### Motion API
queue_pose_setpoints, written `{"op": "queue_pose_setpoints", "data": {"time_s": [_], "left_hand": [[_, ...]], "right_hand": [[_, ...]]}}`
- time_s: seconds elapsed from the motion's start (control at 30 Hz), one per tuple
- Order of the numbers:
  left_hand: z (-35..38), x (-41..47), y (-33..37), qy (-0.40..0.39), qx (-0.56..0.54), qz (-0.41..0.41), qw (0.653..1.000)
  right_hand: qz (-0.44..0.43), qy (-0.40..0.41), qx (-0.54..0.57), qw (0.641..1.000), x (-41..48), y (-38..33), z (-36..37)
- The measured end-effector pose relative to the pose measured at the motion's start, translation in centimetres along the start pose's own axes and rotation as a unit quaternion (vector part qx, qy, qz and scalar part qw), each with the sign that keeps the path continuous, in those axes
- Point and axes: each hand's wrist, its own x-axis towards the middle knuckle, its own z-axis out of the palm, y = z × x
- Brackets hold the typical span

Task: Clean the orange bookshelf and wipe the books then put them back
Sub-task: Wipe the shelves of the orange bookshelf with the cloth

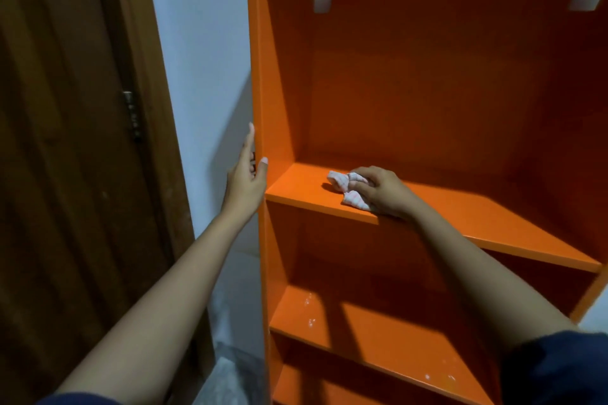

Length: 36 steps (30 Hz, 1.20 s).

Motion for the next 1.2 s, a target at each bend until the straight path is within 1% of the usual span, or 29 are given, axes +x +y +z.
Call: {"op": "queue_pose_setpoints", "data": {"time_s": [0.2,0.33,0.5,0.63,0.77,0.87,0.93,1.0,1.2], "left_hand": [[0.3,0.1,-0.6,0.007,0.033,-0.012,0.999],[0.1,0.1,-0.3,-0.011,0.026,-0.019,0.999],[-0.2,0.2,-0.4,-0.034,0.019,-0.02,0.999],[-0.6,0.5,-1.0,-0.053,0.008,-0.039,0.998],[-0.6,0.2,-0.7,-0.054,0.016,-0.035,0.998],[-0.6,-0.1,-0.8,-0.049,0.039,-0.028,0.998],[-0.5,-0.7,-1.0,-0.044,0.054,-0.026,0.997],[-0.5,-1.5,-1.4,-0.048,0.059,-0.026,0.997],[-0.8,-4.0,-3.2,-0.099,0.06,-0.046,0.992]], "right_hand": [[-0.034,-0.02,0.012,0.999,3.2,-1.8,2.9],[-0.042,-0.026,-0.006,0.999,4.9,-2.9,4.2],[-0.053,-0.051,-0.019,0.997,6.5,-4.4,5.7],[-0.069,-0.081,-0.032,0.994,6.2,-5.3,6.2],[-0.097,-0.098,-0.032,0.99,5.2,-6.2,5.8],[-0.111,-0.108,-0.009,0.988,4.1,-6.9,5.6],[-0.116,-0.103,-0.006,0.988,3.0,-7.3,5.6],[-0.121,-0.082,-0.022,0.989,1.9,-7.5,5.7],[-0.123,-0.004,-0.104,0.987,-0.9,-7.3,6.3]]}}
